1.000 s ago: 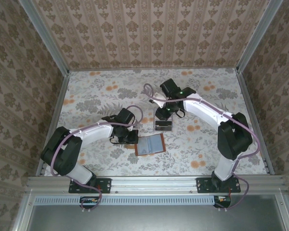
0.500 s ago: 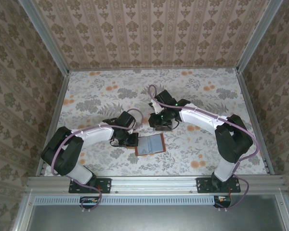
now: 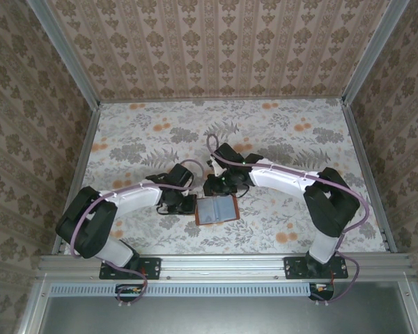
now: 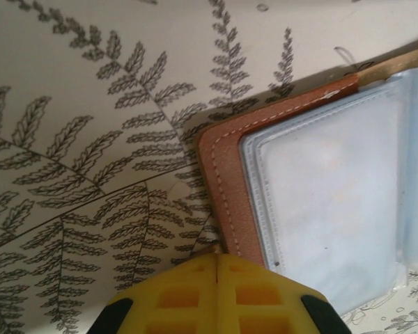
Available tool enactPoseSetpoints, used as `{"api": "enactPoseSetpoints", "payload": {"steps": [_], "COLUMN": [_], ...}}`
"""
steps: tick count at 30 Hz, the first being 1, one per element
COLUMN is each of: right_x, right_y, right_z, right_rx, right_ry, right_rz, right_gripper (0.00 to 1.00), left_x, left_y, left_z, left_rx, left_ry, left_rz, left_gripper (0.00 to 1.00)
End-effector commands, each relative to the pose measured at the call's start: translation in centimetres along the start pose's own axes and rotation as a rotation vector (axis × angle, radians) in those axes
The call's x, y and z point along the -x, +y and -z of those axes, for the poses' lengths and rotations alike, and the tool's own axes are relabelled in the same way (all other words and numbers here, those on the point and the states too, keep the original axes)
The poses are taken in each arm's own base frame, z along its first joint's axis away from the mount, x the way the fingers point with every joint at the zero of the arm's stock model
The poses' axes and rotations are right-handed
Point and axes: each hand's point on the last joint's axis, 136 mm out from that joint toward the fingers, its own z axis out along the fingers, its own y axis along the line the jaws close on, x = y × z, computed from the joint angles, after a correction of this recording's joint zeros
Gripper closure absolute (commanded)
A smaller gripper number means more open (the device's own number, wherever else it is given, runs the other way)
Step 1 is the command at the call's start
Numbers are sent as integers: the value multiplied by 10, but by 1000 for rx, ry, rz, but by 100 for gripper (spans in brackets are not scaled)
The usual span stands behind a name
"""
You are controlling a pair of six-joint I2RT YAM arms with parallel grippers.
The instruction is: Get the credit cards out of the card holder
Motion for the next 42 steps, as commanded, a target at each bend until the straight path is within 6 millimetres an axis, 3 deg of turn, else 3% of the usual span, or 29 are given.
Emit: {"api": "enactPoseSetpoints", "payload": {"steps": [1, 15, 24, 42], "right_x": [-7, -29, -38, -48], "right_y": [6, 19, -1, -40], "right_z": [-11, -52, -67, -47], "right_rx": [-7, -4, -76, -323], "right_ry": [38, 116, 138, 126], "right_rz": [-24, -38, -55, -14], "right_gripper": [77, 79, 76, 53], "left_x": [-8, -14, -14, -14], "left_y": [8, 8, 8, 10], "left_z": [-3, -4, -2, -2], "left_rx": [22, 3, -1, -4], "left_ry": [17, 17, 13, 15], "left_rz": [3, 9, 5, 1], "left_gripper": [96, 97, 97, 97]}}
